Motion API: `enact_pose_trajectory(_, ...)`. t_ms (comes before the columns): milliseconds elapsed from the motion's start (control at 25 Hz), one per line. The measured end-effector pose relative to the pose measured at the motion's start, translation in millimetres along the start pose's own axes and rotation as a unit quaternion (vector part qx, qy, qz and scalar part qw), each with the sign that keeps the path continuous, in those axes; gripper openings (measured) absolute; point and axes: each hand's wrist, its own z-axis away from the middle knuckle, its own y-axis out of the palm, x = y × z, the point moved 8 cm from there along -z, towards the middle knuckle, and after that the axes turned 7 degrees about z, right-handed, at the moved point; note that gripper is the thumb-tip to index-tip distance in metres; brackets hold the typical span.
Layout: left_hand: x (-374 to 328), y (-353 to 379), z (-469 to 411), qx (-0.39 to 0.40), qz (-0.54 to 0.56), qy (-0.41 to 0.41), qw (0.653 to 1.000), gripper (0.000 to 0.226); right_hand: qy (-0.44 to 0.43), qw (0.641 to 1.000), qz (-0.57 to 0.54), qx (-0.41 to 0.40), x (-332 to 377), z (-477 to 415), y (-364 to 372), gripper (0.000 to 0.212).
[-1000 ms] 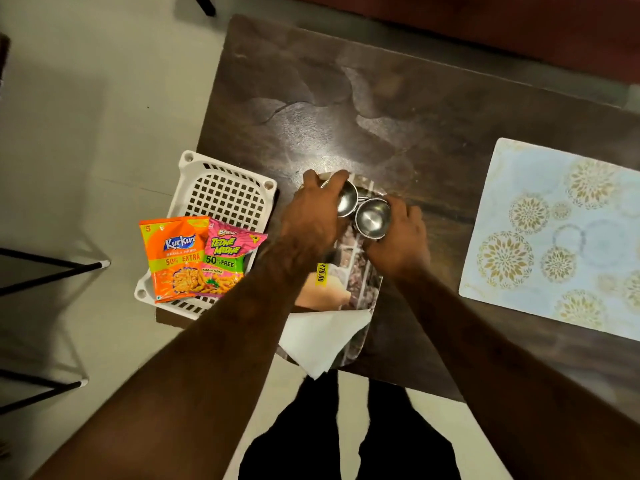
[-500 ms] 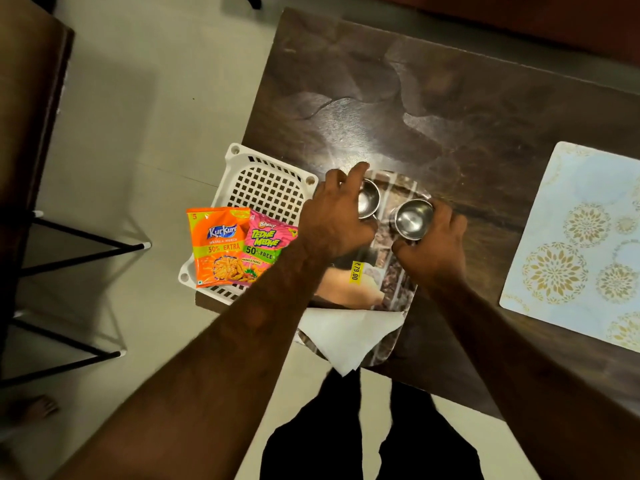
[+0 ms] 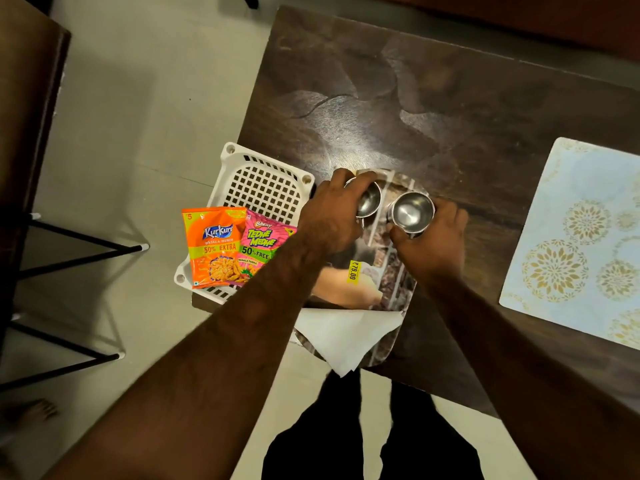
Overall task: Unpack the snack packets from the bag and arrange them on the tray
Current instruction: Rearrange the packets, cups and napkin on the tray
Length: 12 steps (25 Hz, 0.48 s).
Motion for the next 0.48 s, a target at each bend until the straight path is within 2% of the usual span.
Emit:
enact_pose_trajectory(360, -9, 6, -9, 0.006, 0.002, 0.017, 1.0, 0.09, -0.001, 1.0, 0.001, 0.006, 5, -4, 1, 0.077)
enact_pose_trajectory(480, -11, 3, -2, 0.001, 0.027, 0.012, 1.0, 0.095, -0.013, 1.0, -0.008, 0.017, 6, -3, -1, 0.083)
